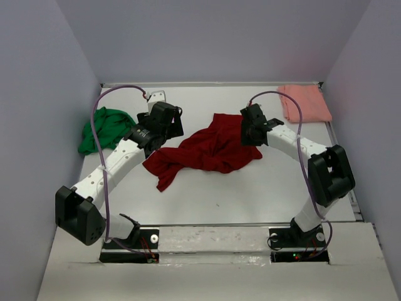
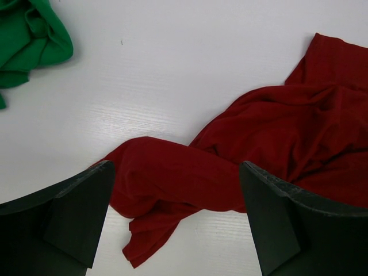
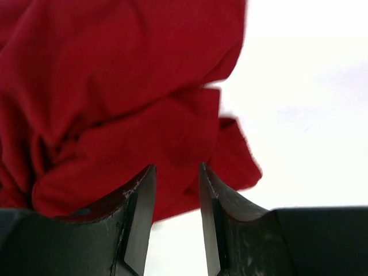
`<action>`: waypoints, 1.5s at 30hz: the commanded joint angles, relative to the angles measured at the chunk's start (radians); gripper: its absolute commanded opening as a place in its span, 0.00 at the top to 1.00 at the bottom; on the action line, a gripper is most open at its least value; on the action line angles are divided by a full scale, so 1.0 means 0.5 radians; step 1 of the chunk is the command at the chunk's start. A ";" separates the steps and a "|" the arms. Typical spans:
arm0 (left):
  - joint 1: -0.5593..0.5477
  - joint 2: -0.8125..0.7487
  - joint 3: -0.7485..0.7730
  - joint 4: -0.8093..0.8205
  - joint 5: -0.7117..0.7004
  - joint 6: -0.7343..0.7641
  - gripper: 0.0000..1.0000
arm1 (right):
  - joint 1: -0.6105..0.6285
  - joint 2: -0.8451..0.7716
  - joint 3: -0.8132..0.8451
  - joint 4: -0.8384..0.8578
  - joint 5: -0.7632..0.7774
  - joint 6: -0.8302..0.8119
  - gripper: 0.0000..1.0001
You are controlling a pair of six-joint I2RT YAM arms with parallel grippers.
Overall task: Fold and stack the t-shirts
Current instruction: Flatten the tshirt out
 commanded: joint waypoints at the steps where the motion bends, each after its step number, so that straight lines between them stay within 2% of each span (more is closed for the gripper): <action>1: 0.006 -0.029 0.070 0.026 -0.032 0.026 0.01 | -0.101 0.107 0.137 0.065 -0.037 -0.064 0.60; 17: 0.015 0.039 0.117 0.023 -0.023 0.059 0.01 | -0.199 0.405 0.269 0.148 -0.172 -0.100 0.62; 18: 0.018 0.036 0.117 0.022 -0.023 0.062 0.01 | -0.199 0.429 0.275 0.148 -0.172 -0.100 0.65; 20: 0.021 0.030 0.107 0.026 -0.029 0.062 0.01 | -0.199 0.448 0.290 0.151 -0.169 -0.097 0.83; 21: 0.021 0.033 0.104 0.029 -0.032 0.062 0.01 | -0.199 0.460 0.299 0.148 -0.172 -0.094 1.00; 26: 0.025 0.051 0.058 0.029 -0.016 0.059 0.01 | -0.199 0.408 0.281 0.163 -0.071 -0.067 1.00; 31: 0.018 0.088 -0.021 -0.063 -0.032 -0.011 0.01 | -0.199 0.298 0.327 0.145 0.205 -0.122 1.00; 37: 0.009 0.027 -0.190 -0.033 0.027 -0.091 0.01 | -0.181 0.126 0.599 -0.051 0.350 -0.205 1.00; 41: 0.000 -0.007 -0.203 -0.011 0.057 -0.088 0.01 | -0.160 0.012 0.796 -0.174 0.368 -0.251 1.00; 45: -0.028 0.021 -0.160 -0.048 0.051 -0.091 0.01 | -0.160 -0.061 0.848 -0.211 0.384 -0.300 1.00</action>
